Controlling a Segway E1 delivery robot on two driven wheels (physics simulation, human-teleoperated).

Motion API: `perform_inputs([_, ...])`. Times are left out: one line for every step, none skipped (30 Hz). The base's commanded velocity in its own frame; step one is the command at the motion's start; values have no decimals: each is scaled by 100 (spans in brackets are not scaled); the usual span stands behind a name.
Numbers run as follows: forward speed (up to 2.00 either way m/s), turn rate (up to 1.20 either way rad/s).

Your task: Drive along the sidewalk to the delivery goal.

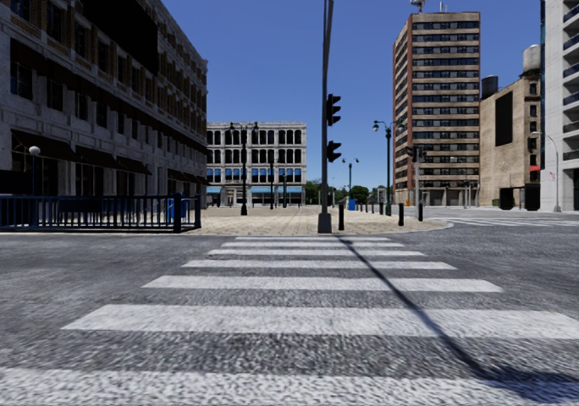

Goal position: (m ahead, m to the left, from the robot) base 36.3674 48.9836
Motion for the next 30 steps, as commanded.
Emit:
perform_inputs([200,0])
perform_inputs([200,0])
perform_inputs([200,0])
perform_inputs([200,0])
perform_inputs([200,0])
perform_inputs([200,0])
perform_inputs([200,0])
perform_inputs([200,0])
perform_inputs([200,0])
perform_inputs([200,0])
perform_inputs([200,0])
perform_inputs([200,0])
perform_inputs([200,0])
perform_inputs([200,0])
perform_inputs([200,0])
perform_inputs([200,0])
perform_inputs([200,0])
perform_inputs([200,0])
perform_inputs([200,0])
perform_inputs([200,0])
perform_inputs([200,0])
perform_inputs([200,0])
perform_inputs([200,0])
perform_inputs([200,0])
perform_inputs([200,0])
perform_inputs([200,0])
perform_inputs([200,0])
perform_inputs([200,0])
perform_inputs([200,0])
perform_inputs([200,0])
